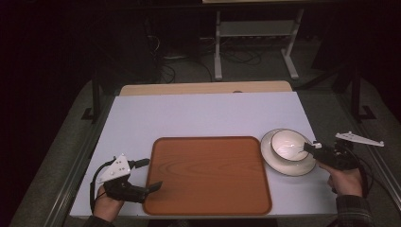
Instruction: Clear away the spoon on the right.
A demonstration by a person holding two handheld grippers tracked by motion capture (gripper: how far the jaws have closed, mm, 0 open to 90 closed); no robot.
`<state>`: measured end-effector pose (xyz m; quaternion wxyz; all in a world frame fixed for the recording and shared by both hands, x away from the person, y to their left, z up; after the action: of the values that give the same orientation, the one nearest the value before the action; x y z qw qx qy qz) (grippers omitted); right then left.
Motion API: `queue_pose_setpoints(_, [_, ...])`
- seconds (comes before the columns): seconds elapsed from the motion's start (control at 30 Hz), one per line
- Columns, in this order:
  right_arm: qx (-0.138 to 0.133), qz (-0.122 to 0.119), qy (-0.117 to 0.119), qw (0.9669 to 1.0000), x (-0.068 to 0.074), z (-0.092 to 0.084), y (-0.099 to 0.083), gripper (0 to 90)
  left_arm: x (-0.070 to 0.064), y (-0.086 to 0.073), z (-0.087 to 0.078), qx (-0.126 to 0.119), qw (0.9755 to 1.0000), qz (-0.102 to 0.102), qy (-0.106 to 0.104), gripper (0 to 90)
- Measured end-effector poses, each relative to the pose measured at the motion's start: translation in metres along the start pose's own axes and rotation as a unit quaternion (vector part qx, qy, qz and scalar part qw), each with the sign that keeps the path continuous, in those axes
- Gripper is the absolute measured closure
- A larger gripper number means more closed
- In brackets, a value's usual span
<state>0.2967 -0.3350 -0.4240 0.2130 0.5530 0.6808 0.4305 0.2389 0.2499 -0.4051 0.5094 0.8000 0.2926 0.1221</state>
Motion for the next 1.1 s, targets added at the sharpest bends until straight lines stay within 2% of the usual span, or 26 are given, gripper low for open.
queue_pose_setpoints(0.17, [-0.018,-0.005,0.001,0.9998,0.005,-0.003,0.005,61.7,0.0,0.0,0.0,0.0,1.0,0.001,0.0,12.8])
queue_pose_setpoints(0.3, [-0.043,-0.01,0.009,0.999,0.01,-0.008,0.012,69.5,0.0,0.0,0.0,0.0,1.0,0.0,0.0,12.8])
queue_pose_setpoints(0.63, [-0.049,-0.024,0.019,0.9983,0.018,-0.007,0.02,73.6,0.0,0.001,-0.001,-0.004,1.0,-0.001,0.001,12.8])
queue_pose_setpoints(0.9, [-0.06,-0.036,0.034,0.9969,0.023,-0.008,0.028,82.1,0.0,0.001,-0.002,-0.007,1.0,0.002,-0.001,12.8])
queue_pose_setpoints(1.1, [-0.056,-0.046,0.039,0.9966,0.024,-0.007,0.032,82.9,0.0,0.001,-0.002,-0.007,1.0,0.003,-0.002,12.8])
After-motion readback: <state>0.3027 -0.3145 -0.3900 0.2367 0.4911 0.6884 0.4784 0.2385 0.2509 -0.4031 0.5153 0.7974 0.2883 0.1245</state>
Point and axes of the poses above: each handheld gripper's, and its own axes: z roughly forward along the jaws, y roughly out of its top, x roughly to its left, the point moved 2 cm from there along z, roughly forward along the jaws, and after that the axes turned 5 degrees about -z, right-handed, at the moved point
